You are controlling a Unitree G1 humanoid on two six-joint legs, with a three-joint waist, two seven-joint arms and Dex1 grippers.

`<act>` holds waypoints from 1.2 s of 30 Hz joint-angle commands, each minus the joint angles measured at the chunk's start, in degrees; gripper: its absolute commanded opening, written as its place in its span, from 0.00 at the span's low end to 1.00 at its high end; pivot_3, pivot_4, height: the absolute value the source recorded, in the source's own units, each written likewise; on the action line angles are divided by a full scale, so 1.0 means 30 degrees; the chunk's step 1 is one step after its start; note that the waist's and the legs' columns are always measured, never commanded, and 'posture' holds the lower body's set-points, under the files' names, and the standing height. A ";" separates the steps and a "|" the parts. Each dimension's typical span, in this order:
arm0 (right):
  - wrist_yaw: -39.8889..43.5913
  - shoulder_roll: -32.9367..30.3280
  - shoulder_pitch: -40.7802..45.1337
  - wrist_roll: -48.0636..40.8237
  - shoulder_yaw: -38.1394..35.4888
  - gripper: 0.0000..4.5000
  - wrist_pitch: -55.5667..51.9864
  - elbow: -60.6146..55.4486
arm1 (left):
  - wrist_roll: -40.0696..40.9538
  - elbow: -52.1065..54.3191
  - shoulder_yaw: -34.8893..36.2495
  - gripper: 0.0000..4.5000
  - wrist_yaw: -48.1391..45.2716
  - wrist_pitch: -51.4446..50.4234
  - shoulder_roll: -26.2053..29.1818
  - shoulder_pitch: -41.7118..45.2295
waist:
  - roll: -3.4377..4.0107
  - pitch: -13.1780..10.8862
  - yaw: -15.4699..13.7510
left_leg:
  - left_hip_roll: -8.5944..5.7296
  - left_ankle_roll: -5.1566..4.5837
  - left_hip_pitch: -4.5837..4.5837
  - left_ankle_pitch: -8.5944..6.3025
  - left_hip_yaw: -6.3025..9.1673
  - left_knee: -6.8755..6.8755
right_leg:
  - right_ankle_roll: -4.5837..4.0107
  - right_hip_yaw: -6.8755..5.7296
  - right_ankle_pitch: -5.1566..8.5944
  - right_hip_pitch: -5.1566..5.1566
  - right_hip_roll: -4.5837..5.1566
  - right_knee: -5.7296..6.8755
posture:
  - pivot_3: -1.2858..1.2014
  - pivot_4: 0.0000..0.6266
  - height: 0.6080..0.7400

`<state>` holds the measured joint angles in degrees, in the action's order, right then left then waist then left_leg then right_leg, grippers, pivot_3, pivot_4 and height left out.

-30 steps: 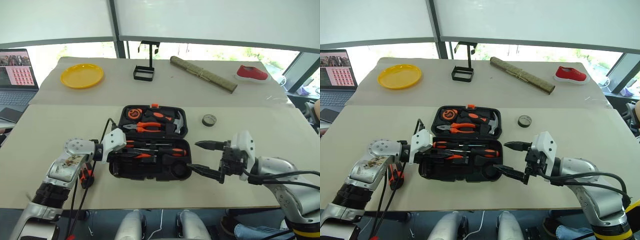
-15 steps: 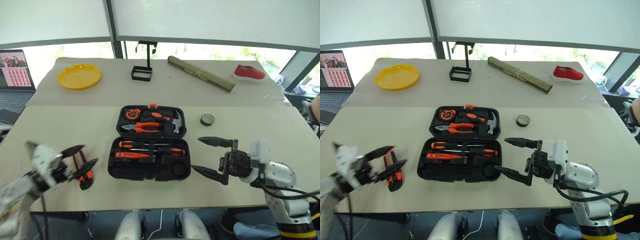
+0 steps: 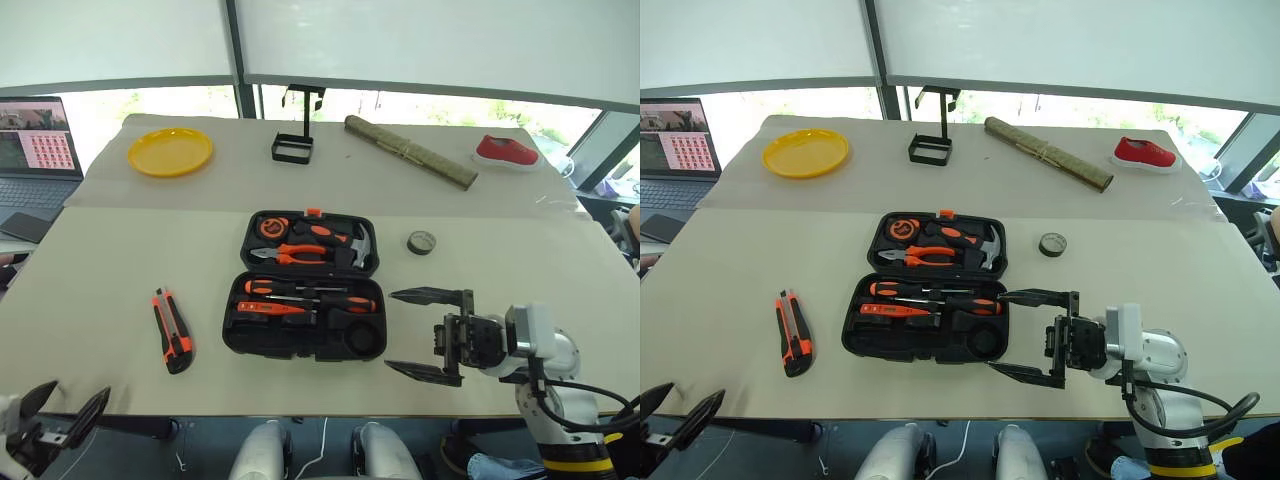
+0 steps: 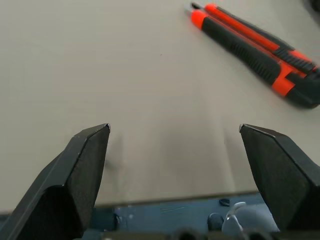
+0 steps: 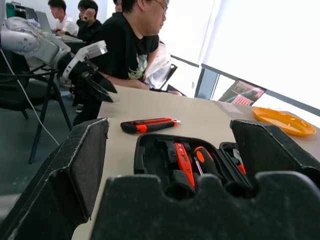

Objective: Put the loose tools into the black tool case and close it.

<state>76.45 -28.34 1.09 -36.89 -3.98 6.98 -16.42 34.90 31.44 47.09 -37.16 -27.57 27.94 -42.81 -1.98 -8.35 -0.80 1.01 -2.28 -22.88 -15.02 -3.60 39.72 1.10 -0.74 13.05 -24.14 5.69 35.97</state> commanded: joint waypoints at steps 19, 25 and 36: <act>-0.1353 0.0068 0.1515 0.0103 0.0270 1.00 0.0082 0.0449 | 0.0365 0.5912 -0.8106 0.99 1.9314 -1.4086 -0.4308 1.1310 | 0.0009 0.0003 0.0020 | -0.0027 0.0035 0.0005 0.0017 0.0012 -0.0007 | 0.0090 0.0058 -0.0142 0.0062 -0.0093 0.0064 | 0.52 0.24 1.00; -0.1363 0.0016 0.1335 0.0081 0.0140 1.00 0.0187 0.0478 | -0.0764 0.5101 -0.8668 0.82 1.8876 -1.3920 -0.5585 1.0932 | 0.0021 0.0009 0.0036 | -0.0025 0.0035 0.0007 0.0017 0.0012 -0.0014 | 0.0080 0.0061 -0.0137 0.0057 -0.0085 0.0060 | 0.52 0.24 1.00; -0.1136 -0.0265 0.0802 -0.0037 -0.0350 1.00 0.0486 0.0510 | -0.0923 0.1833 -0.5558 0.39 0.8051 -0.3209 -0.1748 0.9084 | 0.0112 0.0050 0.0041 | -0.0010 0.0040 -0.0004 0.0020 -0.0010 -0.0044 | -0.0097 0.0050 -0.0033 0.0005 -0.0059 0.0055 | 0.52 0.24 1.00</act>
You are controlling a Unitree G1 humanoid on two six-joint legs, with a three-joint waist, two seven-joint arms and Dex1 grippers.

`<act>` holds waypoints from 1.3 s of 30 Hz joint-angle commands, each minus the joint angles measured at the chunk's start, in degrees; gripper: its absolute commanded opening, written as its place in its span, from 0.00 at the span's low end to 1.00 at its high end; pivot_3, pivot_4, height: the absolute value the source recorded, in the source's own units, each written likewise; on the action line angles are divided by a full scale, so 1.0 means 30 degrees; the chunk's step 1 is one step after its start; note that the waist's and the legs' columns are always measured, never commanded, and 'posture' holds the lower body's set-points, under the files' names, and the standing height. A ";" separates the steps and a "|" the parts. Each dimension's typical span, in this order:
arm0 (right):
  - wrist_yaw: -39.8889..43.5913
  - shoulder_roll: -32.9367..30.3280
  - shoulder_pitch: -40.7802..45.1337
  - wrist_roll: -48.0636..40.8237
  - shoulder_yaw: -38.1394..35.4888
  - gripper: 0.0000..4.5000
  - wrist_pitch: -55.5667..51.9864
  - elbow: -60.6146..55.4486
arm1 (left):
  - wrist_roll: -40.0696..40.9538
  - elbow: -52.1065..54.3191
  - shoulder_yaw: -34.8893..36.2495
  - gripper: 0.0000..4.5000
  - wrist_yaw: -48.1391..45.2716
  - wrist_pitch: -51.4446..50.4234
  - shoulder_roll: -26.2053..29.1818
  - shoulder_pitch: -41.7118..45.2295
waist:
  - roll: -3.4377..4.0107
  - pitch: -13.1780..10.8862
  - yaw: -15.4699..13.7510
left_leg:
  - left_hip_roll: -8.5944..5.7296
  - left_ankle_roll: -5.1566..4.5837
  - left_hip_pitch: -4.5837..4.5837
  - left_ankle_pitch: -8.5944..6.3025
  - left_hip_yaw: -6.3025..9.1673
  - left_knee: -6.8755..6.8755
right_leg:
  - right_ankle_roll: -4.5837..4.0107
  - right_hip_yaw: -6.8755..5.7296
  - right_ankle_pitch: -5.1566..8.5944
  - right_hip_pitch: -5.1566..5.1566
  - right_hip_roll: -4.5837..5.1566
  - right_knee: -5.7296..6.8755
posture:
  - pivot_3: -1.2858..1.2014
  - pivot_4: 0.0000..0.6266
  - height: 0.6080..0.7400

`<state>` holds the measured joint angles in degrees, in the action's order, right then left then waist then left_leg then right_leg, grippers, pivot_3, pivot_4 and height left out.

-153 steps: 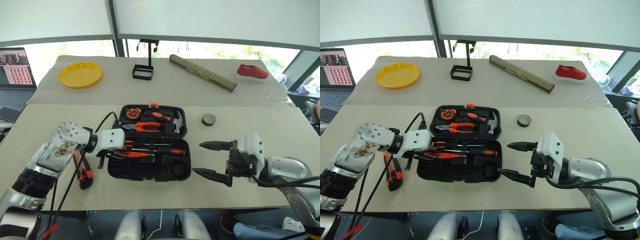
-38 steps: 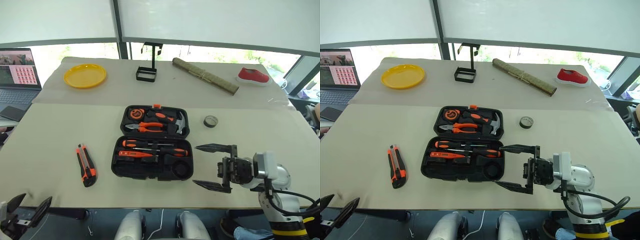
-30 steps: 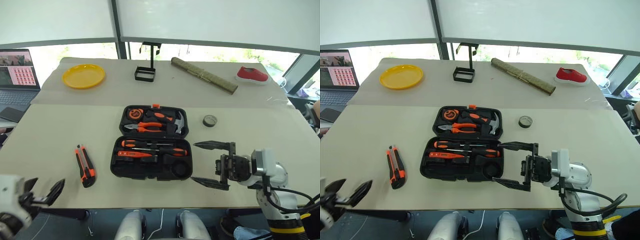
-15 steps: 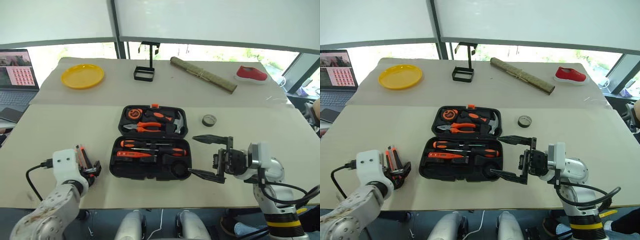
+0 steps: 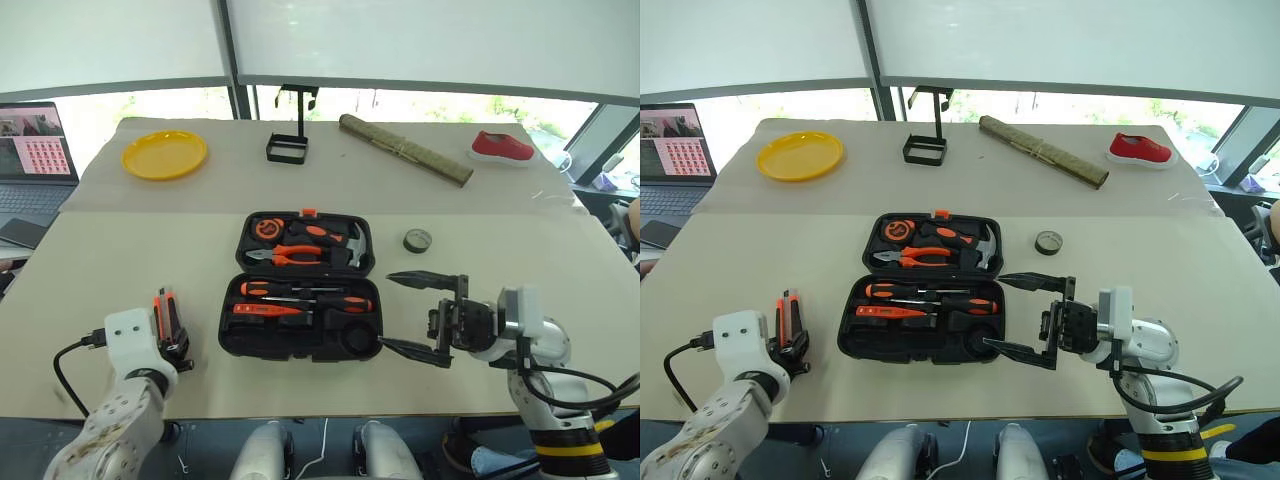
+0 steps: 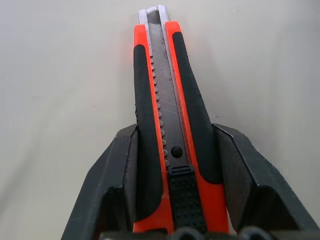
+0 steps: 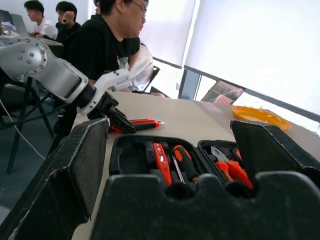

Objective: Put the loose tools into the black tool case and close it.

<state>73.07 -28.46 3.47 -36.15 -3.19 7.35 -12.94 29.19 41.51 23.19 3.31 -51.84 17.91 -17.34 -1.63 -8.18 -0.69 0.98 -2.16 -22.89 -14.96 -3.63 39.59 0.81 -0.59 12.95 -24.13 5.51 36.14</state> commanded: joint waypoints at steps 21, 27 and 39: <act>-0.1348 -0.1308 -0.2376 0.0216 -0.1441 1.00 0.0186 -0.1971 | -0.4778 -0.8709 -1.1981 0.39 -2.7846 1.2694 1.1895 1.3073 | 0.0078 -0.0098 0.0078 | -0.0014 -0.0058 -0.0099 -0.0026 -0.0072 0.0023 | 0.0228 0.0026 -0.0074 -0.0023 -0.0113 -0.0071 | 0.52 0.24 1.00; -0.1940 -0.1287 -0.2962 0.0320 -0.1550 1.00 0.0123 -0.2723 | -0.6783 -0.9786 -1.3503 0.39 -2.7296 1.3024 1.1054 1.4465 | 0.0068 -0.0106 0.0012 | -0.0021 -0.0060 -0.0101 -0.0026 -0.0061 0.0045 | 0.0244 0.0016 -0.0056 -0.0013 -0.0108 -0.0059 | 0.52 0.24 1.00; -0.2873 -0.1563 -0.2969 0.0285 -0.1416 1.00 -0.0385 -0.3520 | -0.7563 -0.8588 -1.3971 0.39 -2.7116 1.1351 1.1569 1.3488 | 0.0065 -0.0107 0.0006 | -0.0012 -0.0069 -0.0101 -0.0030 -0.0053 0.0057 | 0.0258 0.0020 -0.0049 -0.0010 -0.0092 -0.0045 | 0.52 0.24 1.00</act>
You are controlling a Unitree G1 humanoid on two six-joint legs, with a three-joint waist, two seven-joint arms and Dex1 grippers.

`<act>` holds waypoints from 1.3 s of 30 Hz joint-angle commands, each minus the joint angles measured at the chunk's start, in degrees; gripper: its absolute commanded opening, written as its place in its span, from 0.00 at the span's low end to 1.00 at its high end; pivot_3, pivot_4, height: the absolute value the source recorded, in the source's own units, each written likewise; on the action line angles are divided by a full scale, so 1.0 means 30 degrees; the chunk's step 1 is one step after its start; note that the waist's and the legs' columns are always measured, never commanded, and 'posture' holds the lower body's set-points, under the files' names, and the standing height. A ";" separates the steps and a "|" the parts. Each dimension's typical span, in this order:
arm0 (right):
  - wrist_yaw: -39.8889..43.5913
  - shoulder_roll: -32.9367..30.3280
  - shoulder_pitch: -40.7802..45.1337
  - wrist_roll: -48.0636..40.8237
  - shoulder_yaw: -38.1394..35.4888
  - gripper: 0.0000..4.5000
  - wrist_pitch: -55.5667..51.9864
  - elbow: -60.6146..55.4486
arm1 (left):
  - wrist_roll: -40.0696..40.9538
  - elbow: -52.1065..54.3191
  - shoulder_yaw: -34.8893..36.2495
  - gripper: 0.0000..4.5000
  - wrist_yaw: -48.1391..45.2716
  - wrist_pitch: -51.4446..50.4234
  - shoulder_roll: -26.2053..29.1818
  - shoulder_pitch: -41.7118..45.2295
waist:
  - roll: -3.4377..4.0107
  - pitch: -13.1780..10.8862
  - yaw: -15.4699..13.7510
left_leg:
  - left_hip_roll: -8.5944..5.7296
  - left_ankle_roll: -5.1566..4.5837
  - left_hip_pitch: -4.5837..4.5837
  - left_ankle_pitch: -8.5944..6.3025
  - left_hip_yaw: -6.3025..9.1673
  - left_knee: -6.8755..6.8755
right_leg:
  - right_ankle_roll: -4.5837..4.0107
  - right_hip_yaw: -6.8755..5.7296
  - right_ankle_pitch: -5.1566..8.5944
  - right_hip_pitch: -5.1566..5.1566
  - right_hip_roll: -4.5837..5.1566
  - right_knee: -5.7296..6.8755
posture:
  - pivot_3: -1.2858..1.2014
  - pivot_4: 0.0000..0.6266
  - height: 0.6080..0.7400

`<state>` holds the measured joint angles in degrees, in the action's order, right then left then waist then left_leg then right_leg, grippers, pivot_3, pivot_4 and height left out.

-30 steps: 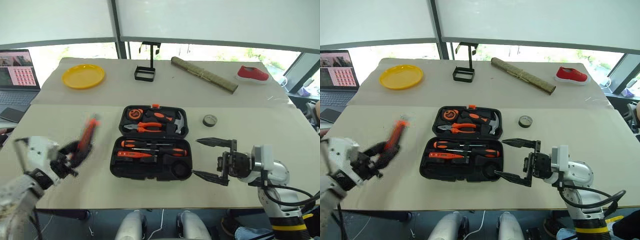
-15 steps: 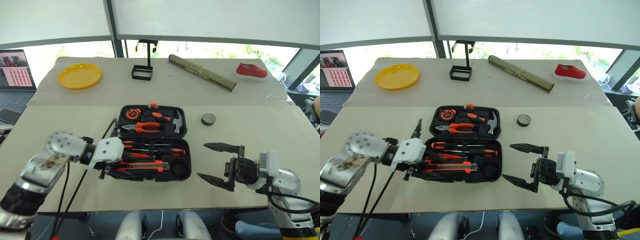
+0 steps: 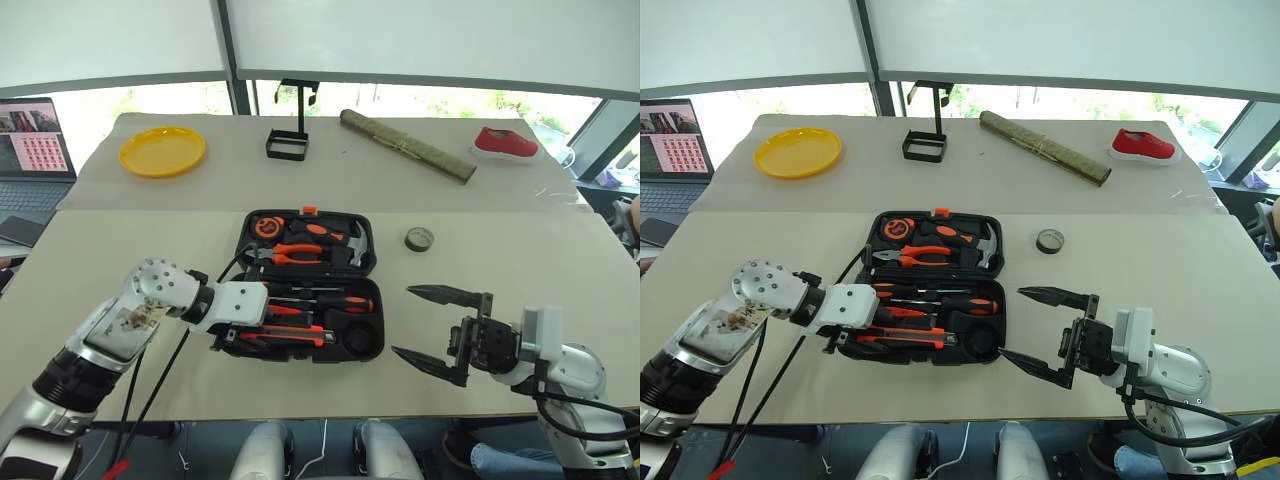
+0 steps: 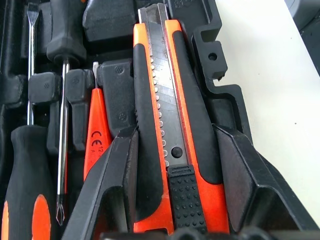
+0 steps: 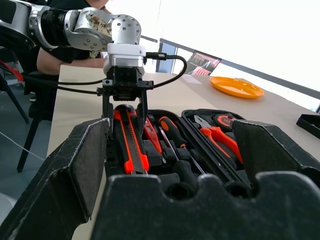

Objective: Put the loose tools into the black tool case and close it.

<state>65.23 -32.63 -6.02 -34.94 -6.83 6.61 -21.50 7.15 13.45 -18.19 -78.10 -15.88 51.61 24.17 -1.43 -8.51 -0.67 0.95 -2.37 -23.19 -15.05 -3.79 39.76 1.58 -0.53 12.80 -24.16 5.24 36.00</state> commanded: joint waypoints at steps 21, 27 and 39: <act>-0.0381 0.0020 0.0385 0.0030 0.0130 1.00 0.0006 -0.0213 | 0.5406 -0.1796 0.4261 0.68 -0.0955 0.1592 -0.2409 -0.0279 | 0.0000 0.0000 0.0007 | -0.0001 -0.0003 0.0006 -0.0001 0.0008 0.0022 | 0.0002 -0.0003 0.0003 0.0003 0.0004 0.0026 | 0.52 0.24 1.00; -0.0629 -0.0033 0.0181 0.0120 0.0074 1.00 -0.0025 -0.0447 | 0.5216 -0.2434 0.3807 0.17 -0.0824 0.3065 -0.3450 -0.2290 | 0.0000 0.0001 0.0004 | -0.0002 -0.0003 0.0010 -0.0001 0.0006 0.0021 | 0.0002 0.0000 0.0002 0.0007 0.0007 0.0030 | 0.52 0.24 1.00; -0.0870 -0.0048 0.0211 0.0063 0.0108 1.00 -0.0134 -0.0674 | 0.1681 -0.5018 0.1972 0.01 0.0417 0.5651 -0.3912 -0.3208 | 0.0022 0.0015 -0.0131 | -0.0011 -0.0003 0.0073 0.0000 0.0012 0.0028 | 0.0005 -0.0007 -0.0002 0.0081 0.0028 0.0029 | 0.52 0.24 1.00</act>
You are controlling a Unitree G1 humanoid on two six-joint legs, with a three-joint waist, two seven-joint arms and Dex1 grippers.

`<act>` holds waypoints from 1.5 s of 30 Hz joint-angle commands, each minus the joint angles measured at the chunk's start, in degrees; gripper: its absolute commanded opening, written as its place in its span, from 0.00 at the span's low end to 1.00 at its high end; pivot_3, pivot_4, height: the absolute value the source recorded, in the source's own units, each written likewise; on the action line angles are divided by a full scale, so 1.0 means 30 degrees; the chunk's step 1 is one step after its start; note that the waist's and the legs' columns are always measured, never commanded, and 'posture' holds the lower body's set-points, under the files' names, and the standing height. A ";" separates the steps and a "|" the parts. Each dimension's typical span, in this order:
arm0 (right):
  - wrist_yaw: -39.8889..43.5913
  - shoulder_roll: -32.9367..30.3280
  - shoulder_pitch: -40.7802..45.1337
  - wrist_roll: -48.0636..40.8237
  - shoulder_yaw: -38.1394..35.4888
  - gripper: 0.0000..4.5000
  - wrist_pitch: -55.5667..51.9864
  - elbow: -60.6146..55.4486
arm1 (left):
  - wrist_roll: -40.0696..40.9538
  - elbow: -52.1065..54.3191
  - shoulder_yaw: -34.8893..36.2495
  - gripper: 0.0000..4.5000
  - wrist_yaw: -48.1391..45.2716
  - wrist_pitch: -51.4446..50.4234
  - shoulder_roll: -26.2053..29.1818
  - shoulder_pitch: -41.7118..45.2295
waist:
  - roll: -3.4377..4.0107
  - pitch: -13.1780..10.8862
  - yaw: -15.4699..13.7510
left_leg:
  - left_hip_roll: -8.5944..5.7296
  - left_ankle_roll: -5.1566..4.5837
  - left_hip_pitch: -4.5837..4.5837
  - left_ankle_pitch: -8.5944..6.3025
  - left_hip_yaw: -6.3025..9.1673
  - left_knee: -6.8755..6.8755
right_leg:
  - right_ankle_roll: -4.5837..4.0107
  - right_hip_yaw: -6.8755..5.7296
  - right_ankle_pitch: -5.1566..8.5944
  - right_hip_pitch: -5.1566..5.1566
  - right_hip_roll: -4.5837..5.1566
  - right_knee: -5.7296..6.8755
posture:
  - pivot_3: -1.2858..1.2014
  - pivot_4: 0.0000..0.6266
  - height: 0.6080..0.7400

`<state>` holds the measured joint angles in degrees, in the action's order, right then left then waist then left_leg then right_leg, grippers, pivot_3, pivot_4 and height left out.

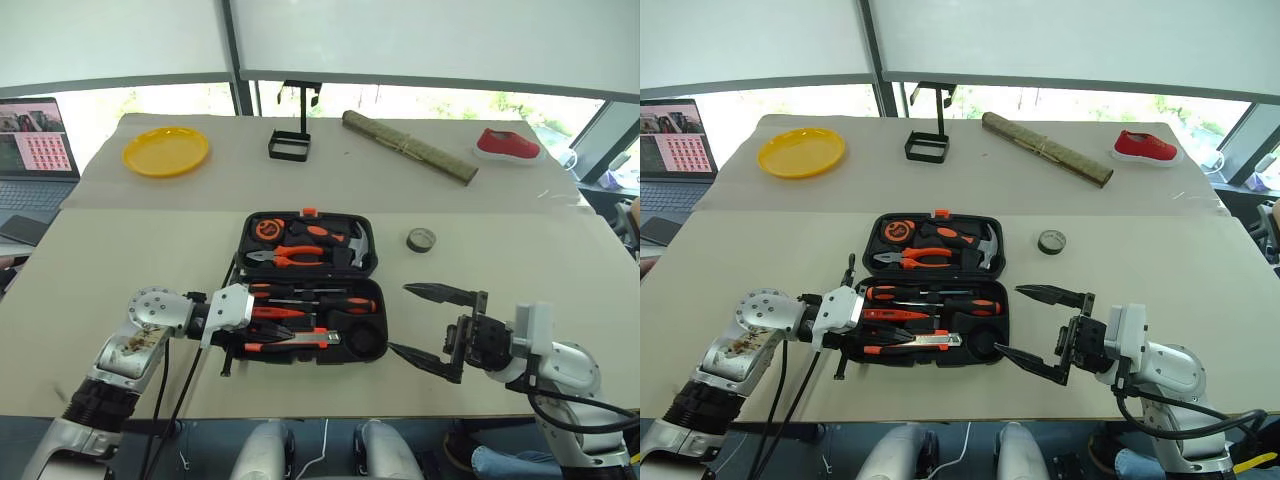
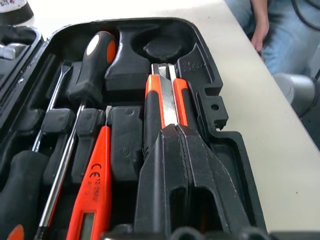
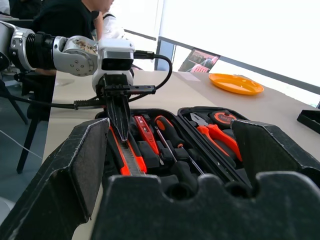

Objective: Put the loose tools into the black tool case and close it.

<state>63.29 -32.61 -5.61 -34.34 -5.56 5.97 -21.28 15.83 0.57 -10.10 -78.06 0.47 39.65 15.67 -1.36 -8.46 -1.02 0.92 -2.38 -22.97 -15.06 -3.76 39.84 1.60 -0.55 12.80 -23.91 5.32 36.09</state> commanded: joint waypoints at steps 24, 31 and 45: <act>-0.2285 -0.0083 -0.3256 -0.0548 -0.4501 1.00 0.0282 -0.0353 | 0.5285 0.1334 0.4970 0.32 0.2970 -0.4392 -0.0719 -0.0947 | 0.0084 0.0124 0.0024 | 0.0017 -0.0007 0.0190 -0.0011 0.0026 -0.0045 | 0.0003 -0.0016 0.0049 0.0202 0.0038 -0.0032 | 0.52 0.24 1.00; -0.4126 0.2029 -0.5135 -0.0214 -0.7001 1.00 0.1477 0.1949 | 0.9056 0.1660 0.9304 0.85 0.3087 -0.5870 -0.0145 -0.1326 | 0.0082 0.0121 0.0106 | 0.0013 -0.0013 0.0197 -0.0026 0.0023 -0.0066 | 0.0006 -0.0012 0.0064 0.0211 0.0066 -0.0054 | 0.52 0.24 1.00; -0.7800 -0.3398 0.7656 0.3775 -0.1191 1.00 -0.9180 0.5693 | 0.8718 0.1847 0.8813 0.99 0.2024 -0.6386 0.0501 -0.2016 | 0.0128 0.0028 0.0573 | 0.0011 -0.0008 0.0195 -0.0023 -0.0031 -0.0079 | -0.0133 0.0027 0.0102 0.0143 0.0068 -0.0040 | 0.52 0.24 1.00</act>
<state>41.23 -41.41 11.92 -26.80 -13.38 -15.21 -6.53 42.55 4.88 16.51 -72.46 -19.81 41.74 9.27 -0.98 -8.38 0.70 0.95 -2.41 -22.44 -15.12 -3.85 39.58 1.23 -0.47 13.08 -23.59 5.51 36.01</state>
